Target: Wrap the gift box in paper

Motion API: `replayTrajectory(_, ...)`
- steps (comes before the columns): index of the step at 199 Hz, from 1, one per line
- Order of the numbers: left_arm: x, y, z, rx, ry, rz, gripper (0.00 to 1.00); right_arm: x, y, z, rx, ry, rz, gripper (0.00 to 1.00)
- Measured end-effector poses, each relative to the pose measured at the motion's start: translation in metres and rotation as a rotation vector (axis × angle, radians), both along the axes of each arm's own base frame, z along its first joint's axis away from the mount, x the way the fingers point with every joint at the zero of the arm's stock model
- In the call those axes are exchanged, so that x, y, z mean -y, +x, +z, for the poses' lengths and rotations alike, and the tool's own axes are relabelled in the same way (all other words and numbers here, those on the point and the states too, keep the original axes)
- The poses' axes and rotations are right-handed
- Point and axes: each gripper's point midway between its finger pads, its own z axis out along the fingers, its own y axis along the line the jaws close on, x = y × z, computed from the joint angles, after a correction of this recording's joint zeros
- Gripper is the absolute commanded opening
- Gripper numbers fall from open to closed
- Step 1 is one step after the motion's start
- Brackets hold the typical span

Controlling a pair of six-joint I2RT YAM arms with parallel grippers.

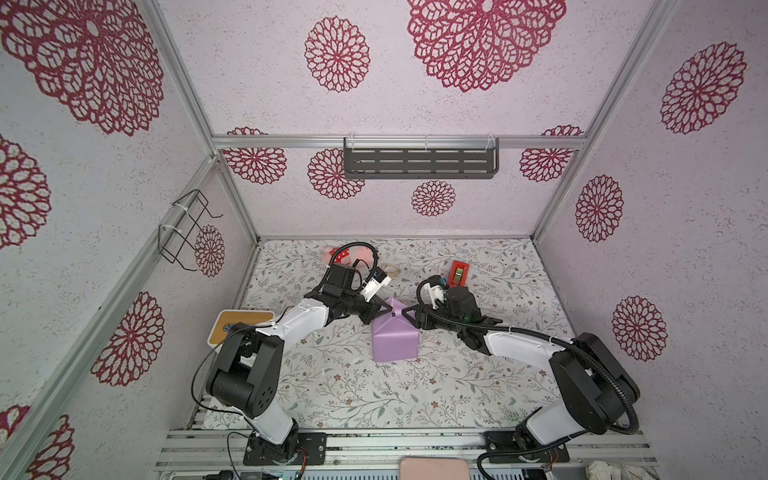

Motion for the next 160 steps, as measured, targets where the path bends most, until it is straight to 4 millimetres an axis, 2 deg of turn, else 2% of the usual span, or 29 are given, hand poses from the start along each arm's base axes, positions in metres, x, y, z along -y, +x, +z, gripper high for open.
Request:
replayTrajectory(32,0.000,0.000,0.000,0.025,0.007,-0.017,0.00,0.002,0.004,0.001,0.046,-0.084,0.026,0.69)
replayTrajectory(69,0.001,-0.001,0.001,0.047,0.009,-0.038,0.00,0.002,0.008,0.006,0.131,-0.190,0.097,0.68)
replayTrajectory(130,0.001,-0.003,0.000,0.053,0.010,-0.055,0.00,-0.018,0.014,0.010,0.239,-0.230,0.254,0.56)
replayTrajectory(160,0.001,-0.004,0.001,0.048,0.009,-0.057,0.00,-0.024,0.015,0.011,0.265,-0.220,0.304,0.46)
